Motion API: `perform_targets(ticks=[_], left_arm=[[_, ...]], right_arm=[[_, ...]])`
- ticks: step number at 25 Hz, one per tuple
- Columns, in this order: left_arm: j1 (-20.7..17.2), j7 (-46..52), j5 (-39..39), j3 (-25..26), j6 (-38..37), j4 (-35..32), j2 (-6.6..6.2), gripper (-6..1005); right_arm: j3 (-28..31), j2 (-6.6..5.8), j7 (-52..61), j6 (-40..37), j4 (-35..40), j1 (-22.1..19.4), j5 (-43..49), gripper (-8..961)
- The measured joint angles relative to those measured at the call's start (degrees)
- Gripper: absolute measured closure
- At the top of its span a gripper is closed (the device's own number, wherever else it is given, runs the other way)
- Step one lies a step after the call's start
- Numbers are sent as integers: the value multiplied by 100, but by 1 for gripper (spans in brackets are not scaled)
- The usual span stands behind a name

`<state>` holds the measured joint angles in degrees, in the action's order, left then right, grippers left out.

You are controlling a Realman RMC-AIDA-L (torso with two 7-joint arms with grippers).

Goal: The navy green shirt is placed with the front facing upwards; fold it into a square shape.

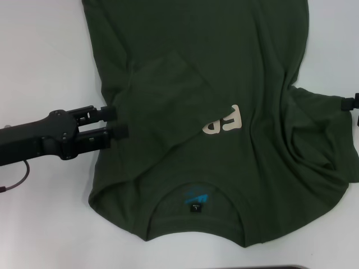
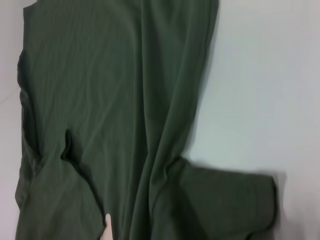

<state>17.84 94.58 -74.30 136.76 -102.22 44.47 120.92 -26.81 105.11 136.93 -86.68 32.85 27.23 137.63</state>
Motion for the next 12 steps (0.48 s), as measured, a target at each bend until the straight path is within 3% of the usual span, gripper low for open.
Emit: perform_targets(ticks=[12], left_arm=[[0, -7, 4, -1, 29, -18, 2, 296]], right_arm=[[-40, 27, 0, 160, -241, 133, 0, 38]])
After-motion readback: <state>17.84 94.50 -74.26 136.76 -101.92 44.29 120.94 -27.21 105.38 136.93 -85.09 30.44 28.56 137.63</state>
